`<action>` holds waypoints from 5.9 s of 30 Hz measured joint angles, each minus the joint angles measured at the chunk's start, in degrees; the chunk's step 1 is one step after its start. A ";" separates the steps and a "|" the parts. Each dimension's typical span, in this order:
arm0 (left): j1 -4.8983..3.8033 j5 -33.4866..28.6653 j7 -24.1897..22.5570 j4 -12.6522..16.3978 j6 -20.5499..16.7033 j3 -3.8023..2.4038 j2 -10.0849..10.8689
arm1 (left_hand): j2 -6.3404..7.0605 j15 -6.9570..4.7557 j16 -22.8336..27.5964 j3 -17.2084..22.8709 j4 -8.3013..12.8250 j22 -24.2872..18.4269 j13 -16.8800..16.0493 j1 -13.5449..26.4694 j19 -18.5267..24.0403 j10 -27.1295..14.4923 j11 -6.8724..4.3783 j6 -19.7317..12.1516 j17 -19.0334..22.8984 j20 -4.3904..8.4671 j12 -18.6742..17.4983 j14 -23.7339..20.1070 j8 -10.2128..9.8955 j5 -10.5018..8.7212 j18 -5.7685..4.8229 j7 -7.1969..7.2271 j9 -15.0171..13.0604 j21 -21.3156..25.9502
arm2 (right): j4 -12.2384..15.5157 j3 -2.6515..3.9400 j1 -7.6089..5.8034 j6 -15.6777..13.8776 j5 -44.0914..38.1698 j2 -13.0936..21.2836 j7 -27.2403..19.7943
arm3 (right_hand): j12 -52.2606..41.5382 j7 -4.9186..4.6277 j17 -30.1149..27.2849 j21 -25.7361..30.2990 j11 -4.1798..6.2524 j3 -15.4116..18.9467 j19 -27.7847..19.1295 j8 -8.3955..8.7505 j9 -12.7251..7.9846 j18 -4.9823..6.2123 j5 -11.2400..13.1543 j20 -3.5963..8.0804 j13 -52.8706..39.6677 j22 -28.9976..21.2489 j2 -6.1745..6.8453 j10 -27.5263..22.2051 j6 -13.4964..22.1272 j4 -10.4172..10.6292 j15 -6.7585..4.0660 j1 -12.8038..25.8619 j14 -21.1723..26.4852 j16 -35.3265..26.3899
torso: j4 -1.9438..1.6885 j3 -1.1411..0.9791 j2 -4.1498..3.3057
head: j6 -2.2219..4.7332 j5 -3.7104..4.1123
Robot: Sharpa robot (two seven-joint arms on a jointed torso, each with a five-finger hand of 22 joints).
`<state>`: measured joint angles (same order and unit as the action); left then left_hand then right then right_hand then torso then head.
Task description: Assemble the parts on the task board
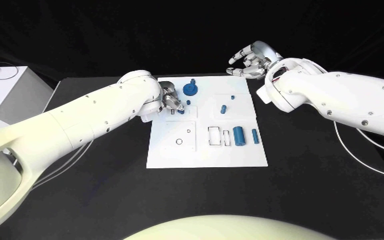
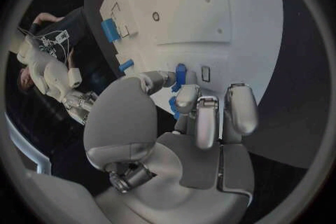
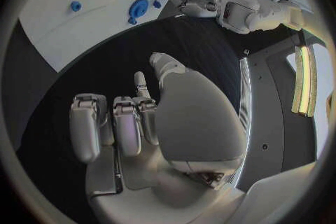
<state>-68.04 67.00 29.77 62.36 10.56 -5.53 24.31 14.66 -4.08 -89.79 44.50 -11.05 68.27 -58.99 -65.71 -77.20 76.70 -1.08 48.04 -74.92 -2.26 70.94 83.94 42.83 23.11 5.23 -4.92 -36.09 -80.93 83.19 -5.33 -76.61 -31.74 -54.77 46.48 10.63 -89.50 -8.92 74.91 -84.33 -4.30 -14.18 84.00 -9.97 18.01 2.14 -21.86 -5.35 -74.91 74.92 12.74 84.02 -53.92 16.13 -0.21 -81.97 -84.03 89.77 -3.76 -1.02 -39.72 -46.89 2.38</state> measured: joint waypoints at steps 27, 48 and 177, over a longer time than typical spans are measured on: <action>-0.05 0.03 -0.03 -0.48 1.00 0.09 -0.33 | -0.77 0.01 0.00 0.00 0.00 0.08 -0.28 0.77 -0.21 0.55 -0.53 0.00 0.00 0.21 -0.39 0.00 0.53 0.12 0.00 0.00 -4.64 0.00 | -0.02 0.00 0.01 0.00 -0.01 0.04 0.02 | 0.00 0.01 0.00 0.00 0.00 0.00 0.00 0.00 0.00 0.00 0.00 0.00 0.00 0.03 0.00 0.00 -0.01 0.00 0.00 0.00 0.00 0.00 | 0.04 -0.03 -0.01 | -0.32 0.18; 0.13 -0.61 -0.06 -0.74 -0.37 0.30 -0.69 | -0.95 -0.46 0.00 -0.39 0.39 0.42 -0.91 1.62 -0.61 1.45 -1.07 0.45 0.00 0.61 0.08 0.03 1.30 -0.27 0.00 0.04 -7.91 0.00 | -0.10 0.00 0.02 -0.06 -0.07 0.03 0.19 | 0.00 0.01 0.00 0.23 0.00 -0.16 0.00 0.00 0.05 0.00 -0.23 0.00 0.00 0.02 0.00 0.00 -0.01 0.17 0.00 0.00 0.00 0.00 | -0.01 -0.09 0.06 | -0.54 0.42; -3.98 -1.14 -1.69 -16.81 -1.03 -7.66 -3.81 | -4.20 1.96 2.79 -25.88 -5.87 -6.89 11.39 2.43 3.79 -9.73 2.74 0.92 0.00 -2.17 -8.37 -0.11 -15.68 -13.57 0.00 -0.92 -12.51 5.28 | -0.45 0.07 0.09 -1.24 0.39 0.76 -0.81 | 0.47 -0.16 0.00 0.85 0.00 -0.48 0.00 0.00 0.08 0.01 -0.44 0.00 0.00 0.02 0.23 0.00 0.16 0.17 0.00 0.23 0.00 0.00 | 0.82 -0.14 -2.88 | 4.78 -0.92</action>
<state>-72.01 65.86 28.08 45.55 9.53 -13.19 20.50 10.46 -2.12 -87.01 18.61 -16.92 61.38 -47.60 -63.28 -73.41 66.97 1.66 48.97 -74.92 -4.43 62.57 83.83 27.15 9.55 5.23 -5.83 -48.61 -75.65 82.74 -5.26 -76.52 -32.98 -54.38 47.23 9.82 -89.03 -9.09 74.91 -83.48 -4.30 -14.66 84.00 -9.97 18.09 2.15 -22.31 -5.35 -74.90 74.94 12.97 84.02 -53.76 16.30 -0.21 -81.74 -84.03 89.77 -2.94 -1.16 -42.60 -42.11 1.46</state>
